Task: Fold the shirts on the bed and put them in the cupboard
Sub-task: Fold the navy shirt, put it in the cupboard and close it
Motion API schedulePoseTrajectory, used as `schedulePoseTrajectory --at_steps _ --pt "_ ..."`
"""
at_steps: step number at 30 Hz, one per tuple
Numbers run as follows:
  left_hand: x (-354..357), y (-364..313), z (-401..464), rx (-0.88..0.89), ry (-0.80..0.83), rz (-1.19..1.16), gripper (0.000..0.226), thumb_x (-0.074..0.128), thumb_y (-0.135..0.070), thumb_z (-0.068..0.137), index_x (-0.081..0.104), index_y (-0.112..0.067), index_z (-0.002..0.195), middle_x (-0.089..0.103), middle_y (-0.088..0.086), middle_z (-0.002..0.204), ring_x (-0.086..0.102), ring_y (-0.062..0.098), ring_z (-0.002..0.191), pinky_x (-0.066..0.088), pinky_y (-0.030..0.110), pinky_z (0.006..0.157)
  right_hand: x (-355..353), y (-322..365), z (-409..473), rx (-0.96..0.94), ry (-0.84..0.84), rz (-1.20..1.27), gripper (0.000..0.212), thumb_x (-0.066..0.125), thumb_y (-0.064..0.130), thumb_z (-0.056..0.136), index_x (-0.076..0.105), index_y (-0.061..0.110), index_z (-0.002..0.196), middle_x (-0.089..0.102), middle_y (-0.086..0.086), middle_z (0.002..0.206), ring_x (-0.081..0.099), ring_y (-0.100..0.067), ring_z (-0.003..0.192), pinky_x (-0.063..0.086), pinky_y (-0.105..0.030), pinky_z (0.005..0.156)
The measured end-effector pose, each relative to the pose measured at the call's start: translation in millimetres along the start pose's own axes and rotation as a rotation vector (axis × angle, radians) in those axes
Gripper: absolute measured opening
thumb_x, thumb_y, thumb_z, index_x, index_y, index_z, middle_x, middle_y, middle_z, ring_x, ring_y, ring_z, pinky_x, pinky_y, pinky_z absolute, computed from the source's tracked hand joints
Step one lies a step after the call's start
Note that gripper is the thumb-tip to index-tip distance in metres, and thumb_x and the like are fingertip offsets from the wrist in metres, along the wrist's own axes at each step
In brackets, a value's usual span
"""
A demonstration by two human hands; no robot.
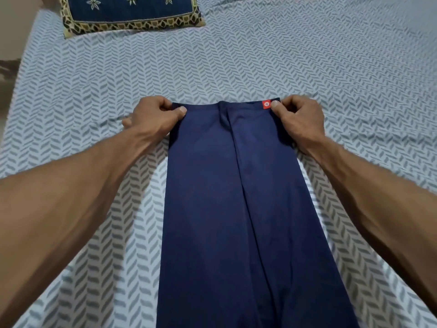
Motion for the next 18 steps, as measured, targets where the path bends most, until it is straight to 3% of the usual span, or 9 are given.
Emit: schedulePoseTrajectory --at_steps 2,4,7,9,12,14,16,18 --pt "0.4 4.8 4.1 0.016 0.075 -0.017 0.049 0.075 -0.068 0.05 0.073 -0.032 0.083 0.075 -0.013 0.077 0.071 0.017 0.09 0.05 0.053 0.1 1.2 -1.1 -1.2 0.023 0.041 0.041 0.022 0.075 0.051 0.079 0.068 0.03 0.073 0.066 0.02 0.066 0.059 0.004 0.064 0.049 -0.021 0.069" --pt "-1.8 3.2 2.0 0.04 0.131 -0.027 0.042 0.078 -0.06 0.053 0.074 -0.031 0.082 0.075 -0.01 0.077 0.071 0.018 0.084 0.049 0.057 0.101 1.3 -1.2 -2.6 0.028 0.072 0.092 0.013 0.075 0.04 0.077 0.069 0.03 0.074 0.067 0.021 0.067 0.06 0.004 0.064 0.048 -0.021 0.068" --pt "-4.4 -8.8 -9.9 0.084 0.213 -0.202 0.014 0.084 -0.026 0.076 0.071 -0.022 0.076 0.071 0.002 0.077 0.065 0.017 0.074 0.054 0.038 0.084 1.3 1.2 -2.6 0.05 0.11 0.209 0.007 0.073 0.032 0.069 0.068 0.027 0.069 0.067 0.014 0.068 0.061 -0.005 0.069 0.051 -0.031 0.074" --pt "-11.7 -16.7 -19.3 0.084 0.251 -0.258 0.016 0.081 -0.011 0.083 0.068 -0.018 0.075 0.064 0.004 0.069 0.057 0.014 0.068 0.049 0.029 0.068 2.5 10.3 -4.0 0.066 0.167 0.31 0.007 0.073 0.025 0.069 0.066 0.023 0.069 0.066 0.004 0.072 0.06 -0.012 0.073 0.05 -0.035 0.076" --pt "-21.5 -29.8 -35.5 0.014 0.296 -0.326 0.022 0.082 -0.01 0.08 0.064 -0.016 0.07 0.064 -0.004 0.064 0.058 0.01 0.063 0.048 0.022 0.057 -4.2 19.4 -18.4 0.169 0.216 0.48 0.009 0.074 0.013 0.073 0.066 0.018 0.076 0.067 -0.002 0.076 0.063 -0.015 0.075 0.05 -0.035 0.075" --pt "-31.4 -39.6 -51.8 -0.02 0.329 -0.378 0.02 0.086 -0.011 0.075 0.066 -0.015 0.076 0.067 -0.001 0.073 0.061 0.012 0.071 0.05 0.023 0.061 -17.8 33.9 -36.9 0.2 0.234 0.509 0.012 0.072 0.008 0.076 0.065 0.016 0.079 0.069 0.001 0.076 0.065 -0.009 0.072 0.05 -0.028 0.069" --pt "-41.2 -51.9 -75.3 0.005 0.353 -0.38 0.021 0.086 -0.012 0.075 0.065 -0.015 0.077 0.063 0.001 0.07 0.057 0.014 0.067 0.047 0.027 0.062 -38.2 46.6 -53.6 0.163 0.23 0.479 0.019 0.069 0.0 0.081 0.061 0.016 0.077 0.069 0.005 0.073 0.065 -0.005 0.069 0.047 -0.023 0.063" --pt "-49.9 -59.2 -104.4 0.074 0.354 -0.351 0.025 0.083 -0.009 0.078 0.06 -0.015 0.073 0.054 0.005 0.065 0.047 0.011 0.059 0.041 0.021 0.056 -57.6 53.8 -71.6 0.106 0.249 0.433 0.02 0.067 -0.004 0.083 0.057 0.012 0.077 0.068 0.006 0.072 0.063 -0.002 0.067 0.047 -0.019 0.062"
Point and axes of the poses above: each hand's wrist, its own z-axis towards the middle knuckle, its own x-axis out of the palm, y = z × x, the point moved 7 cm from there along z, towards the middle knuckle
